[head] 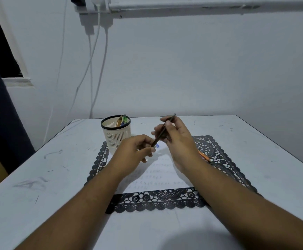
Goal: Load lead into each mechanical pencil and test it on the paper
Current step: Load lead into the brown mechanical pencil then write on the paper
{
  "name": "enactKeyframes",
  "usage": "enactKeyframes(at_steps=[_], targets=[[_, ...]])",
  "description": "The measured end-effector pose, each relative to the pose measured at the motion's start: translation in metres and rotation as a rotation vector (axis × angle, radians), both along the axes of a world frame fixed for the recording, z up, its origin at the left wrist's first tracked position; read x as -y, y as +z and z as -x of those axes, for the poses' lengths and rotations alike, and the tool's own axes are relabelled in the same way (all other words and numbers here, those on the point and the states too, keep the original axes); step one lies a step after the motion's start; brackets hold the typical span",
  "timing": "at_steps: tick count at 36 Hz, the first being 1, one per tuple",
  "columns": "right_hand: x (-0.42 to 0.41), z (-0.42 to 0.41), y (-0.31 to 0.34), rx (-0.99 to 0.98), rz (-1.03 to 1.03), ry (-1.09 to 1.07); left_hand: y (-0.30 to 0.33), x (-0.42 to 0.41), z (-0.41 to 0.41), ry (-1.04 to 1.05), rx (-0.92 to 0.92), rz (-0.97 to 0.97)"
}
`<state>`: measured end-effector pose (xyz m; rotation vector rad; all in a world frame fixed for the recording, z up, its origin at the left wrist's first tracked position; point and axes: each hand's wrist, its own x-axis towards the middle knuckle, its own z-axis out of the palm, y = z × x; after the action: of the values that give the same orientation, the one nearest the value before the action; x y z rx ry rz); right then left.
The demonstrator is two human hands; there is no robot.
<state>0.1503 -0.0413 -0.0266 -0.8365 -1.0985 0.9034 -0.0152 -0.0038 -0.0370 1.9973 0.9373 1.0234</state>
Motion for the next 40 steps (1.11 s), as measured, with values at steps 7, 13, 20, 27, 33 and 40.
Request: enactKeyframes(at_steps=[7, 13, 20, 27, 33, 40], targets=[[0.004, 0.004, 0.005, -0.342, -0.021, 0.298, -0.008, -0.002, -0.001, -0.013, -0.096, -0.043], [0.002, -0.002, 0.008, -0.424, -0.043, 0.353, -0.004, -0.001, 0.0, -0.021, -0.125, -0.095], [0.004, -0.003, 0.01, -0.385, -0.072, 0.371, -0.005, -0.002, 0.001, -0.012, -0.14, -0.113], [0.003, -0.004, 0.009, -0.407, -0.067, 0.388, -0.006, -0.004, 0.001, -0.035, -0.133, -0.099], [0.005, -0.006, 0.011, -0.439, -0.079, 0.392, -0.007, -0.006, 0.004, -0.073, -0.074, -0.021], [0.004, -0.007, 0.013, -0.453, -0.082, 0.408, -0.005, -0.005, 0.004, -0.096, -0.062, -0.017]])
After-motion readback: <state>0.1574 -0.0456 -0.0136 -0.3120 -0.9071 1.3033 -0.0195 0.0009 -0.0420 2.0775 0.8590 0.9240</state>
